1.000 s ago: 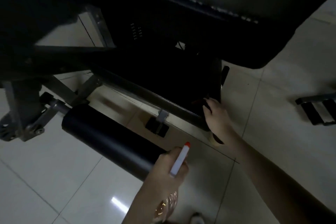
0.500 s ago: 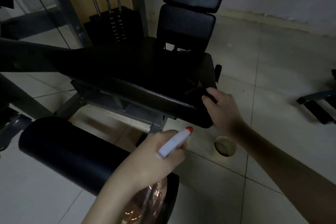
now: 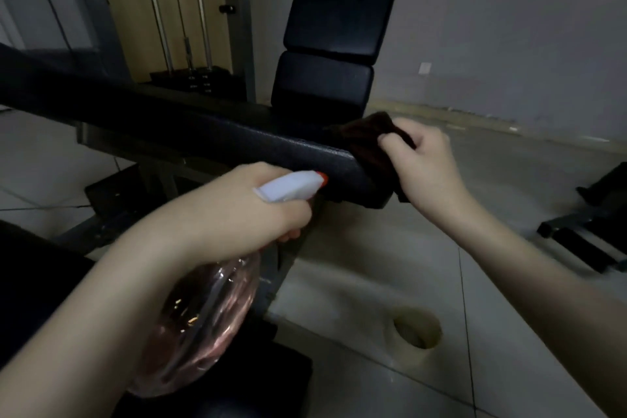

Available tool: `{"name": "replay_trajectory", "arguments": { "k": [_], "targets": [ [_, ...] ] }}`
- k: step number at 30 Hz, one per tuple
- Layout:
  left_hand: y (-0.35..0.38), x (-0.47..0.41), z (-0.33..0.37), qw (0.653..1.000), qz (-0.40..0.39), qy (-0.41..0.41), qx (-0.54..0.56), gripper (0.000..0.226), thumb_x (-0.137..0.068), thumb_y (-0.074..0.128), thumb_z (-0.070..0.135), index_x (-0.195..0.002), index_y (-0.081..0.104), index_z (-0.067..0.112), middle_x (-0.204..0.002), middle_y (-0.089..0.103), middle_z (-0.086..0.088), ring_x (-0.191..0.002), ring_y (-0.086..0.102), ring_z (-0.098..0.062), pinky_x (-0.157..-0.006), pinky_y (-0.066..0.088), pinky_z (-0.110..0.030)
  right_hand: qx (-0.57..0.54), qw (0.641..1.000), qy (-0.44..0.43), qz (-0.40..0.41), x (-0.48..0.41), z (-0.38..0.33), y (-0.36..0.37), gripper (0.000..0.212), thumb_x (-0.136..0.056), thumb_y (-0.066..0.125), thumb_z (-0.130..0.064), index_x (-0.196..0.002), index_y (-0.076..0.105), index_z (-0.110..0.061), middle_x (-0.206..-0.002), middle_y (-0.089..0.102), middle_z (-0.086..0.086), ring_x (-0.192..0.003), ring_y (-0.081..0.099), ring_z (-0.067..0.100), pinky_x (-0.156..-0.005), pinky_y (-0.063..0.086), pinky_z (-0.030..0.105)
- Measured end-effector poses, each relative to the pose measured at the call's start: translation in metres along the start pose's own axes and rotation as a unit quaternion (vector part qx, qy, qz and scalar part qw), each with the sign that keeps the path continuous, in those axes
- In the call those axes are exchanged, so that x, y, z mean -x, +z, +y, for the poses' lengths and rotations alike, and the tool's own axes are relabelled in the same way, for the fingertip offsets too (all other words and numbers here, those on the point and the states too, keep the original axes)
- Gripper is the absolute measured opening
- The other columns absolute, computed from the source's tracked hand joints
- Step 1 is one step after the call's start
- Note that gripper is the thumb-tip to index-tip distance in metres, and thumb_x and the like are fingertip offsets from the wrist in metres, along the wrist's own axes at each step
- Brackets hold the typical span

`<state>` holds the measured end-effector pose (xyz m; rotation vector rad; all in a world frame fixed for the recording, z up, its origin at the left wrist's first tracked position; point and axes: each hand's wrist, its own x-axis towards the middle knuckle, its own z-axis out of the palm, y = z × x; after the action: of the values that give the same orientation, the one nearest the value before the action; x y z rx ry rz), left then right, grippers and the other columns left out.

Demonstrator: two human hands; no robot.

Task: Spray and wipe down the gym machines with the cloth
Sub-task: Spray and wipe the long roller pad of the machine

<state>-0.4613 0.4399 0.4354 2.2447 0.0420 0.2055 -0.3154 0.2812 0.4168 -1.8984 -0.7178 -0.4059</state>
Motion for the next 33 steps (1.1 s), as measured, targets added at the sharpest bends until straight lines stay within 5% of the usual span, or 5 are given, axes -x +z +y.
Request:
{"name": "replay_trajectory", "arguments": {
  "k": [9,14,19,26,33],
  "targets": [
    [0.020,0.002,-0.036,0.997,0.080,0.006,0.005,0.016,-0.086,0.066,0.032,-0.096,0.065,0.019,-0.071,0.070,0.006,-0.061,0.064,-0.001,-0.050,0.044,-0.009,-0.105,0.993,-0.048,0.028,0.002,0.014,0.003,0.028,-0.083,0.048,-0.018,-0.065,0.049,0.003,-0.057,0.039,0.001,-0.052,0.036,0.008,-0.051,0.024,0.026],
    [0.029,0.013,-0.018,0.997,0.074,0.012,-0.022,0.014,-0.088,0.062,0.025,-0.076,0.058,0.017,-0.062,0.062,0.003,-0.050,0.055,-0.001,-0.047,0.039,-0.010,-0.107,0.993,-0.040,0.012,0.001,0.015,0.002,0.035,-0.087,0.048,-0.014,-0.053,0.041,-0.017,-0.050,0.038,-0.007,-0.047,0.035,0.004,-0.045,0.025,0.022],
    [0.039,0.023,0.003,0.991,0.068,0.008,-0.111,0.036,-0.088,0.055,0.024,-0.054,0.055,0.013,-0.056,0.062,-0.007,-0.054,0.056,-0.015,-0.058,0.042,-0.024,-0.107,0.994,-0.036,-0.007,0.005,0.012,-0.002,0.030,-0.090,0.047,-0.019,-0.072,0.059,0.001,-0.063,0.050,0.004,-0.057,0.045,0.012,-0.053,0.031,0.026],
    [0.026,0.020,-0.015,0.971,0.232,-0.064,0.004,0.022,-0.093,0.059,0.027,-0.077,0.054,0.013,-0.063,0.061,-0.006,-0.058,0.059,-0.019,-0.054,0.048,-0.025,-0.105,0.994,-0.027,0.010,0.009,0.010,0.000,0.028,-0.090,0.046,-0.021,-0.079,0.067,-0.006,-0.079,0.066,0.013,-0.077,0.061,0.023,-0.068,0.048,0.036],
    [0.006,0.026,-0.022,0.957,0.264,-0.114,0.034,0.030,-0.097,0.051,0.022,-0.111,0.058,-0.004,-0.080,0.064,-0.015,-0.060,0.061,-0.021,-0.041,0.046,-0.017,-0.118,0.992,-0.030,0.041,0.018,0.012,0.004,0.025,-0.091,0.045,-0.017,-0.076,0.063,-0.010,-0.069,0.056,0.002,-0.065,0.050,0.013,-0.055,0.036,0.025]
  ]
}}
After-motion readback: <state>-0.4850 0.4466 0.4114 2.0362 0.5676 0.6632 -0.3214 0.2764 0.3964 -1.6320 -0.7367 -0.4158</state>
